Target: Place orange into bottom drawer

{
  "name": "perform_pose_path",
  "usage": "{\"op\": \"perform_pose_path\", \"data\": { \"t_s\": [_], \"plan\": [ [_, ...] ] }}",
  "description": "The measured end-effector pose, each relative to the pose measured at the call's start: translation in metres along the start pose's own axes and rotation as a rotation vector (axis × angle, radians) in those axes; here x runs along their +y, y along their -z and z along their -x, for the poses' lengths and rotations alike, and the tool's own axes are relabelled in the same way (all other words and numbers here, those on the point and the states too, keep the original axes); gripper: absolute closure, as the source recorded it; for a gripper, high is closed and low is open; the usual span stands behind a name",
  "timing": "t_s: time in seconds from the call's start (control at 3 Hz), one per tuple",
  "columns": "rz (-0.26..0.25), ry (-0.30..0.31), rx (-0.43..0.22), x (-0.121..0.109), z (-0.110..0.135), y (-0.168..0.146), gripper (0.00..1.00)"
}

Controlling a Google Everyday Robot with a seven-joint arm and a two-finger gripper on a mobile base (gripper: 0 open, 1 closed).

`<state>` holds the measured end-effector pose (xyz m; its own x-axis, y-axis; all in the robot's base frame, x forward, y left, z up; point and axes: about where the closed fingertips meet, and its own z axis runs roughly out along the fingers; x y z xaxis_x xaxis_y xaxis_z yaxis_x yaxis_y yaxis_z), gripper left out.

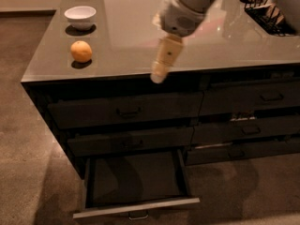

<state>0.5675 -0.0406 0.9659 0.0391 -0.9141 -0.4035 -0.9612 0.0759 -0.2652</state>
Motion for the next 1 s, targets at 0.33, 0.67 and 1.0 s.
{"op": "perform_pose_path", "data": {
  "t_s": [0.33, 0.67, 1.0],
  "plan": [
    [0.020, 0.052, -0.027, -0.003, 0.034, -0.014, 0.00],
    [0.020, 0.052, -0.027, -0.003, 0.034, -0.014, 0.00],
    [-0.016, 0.077, -0.107, -0.026, 0.055, -0.034, 0.00]
  ]
}}
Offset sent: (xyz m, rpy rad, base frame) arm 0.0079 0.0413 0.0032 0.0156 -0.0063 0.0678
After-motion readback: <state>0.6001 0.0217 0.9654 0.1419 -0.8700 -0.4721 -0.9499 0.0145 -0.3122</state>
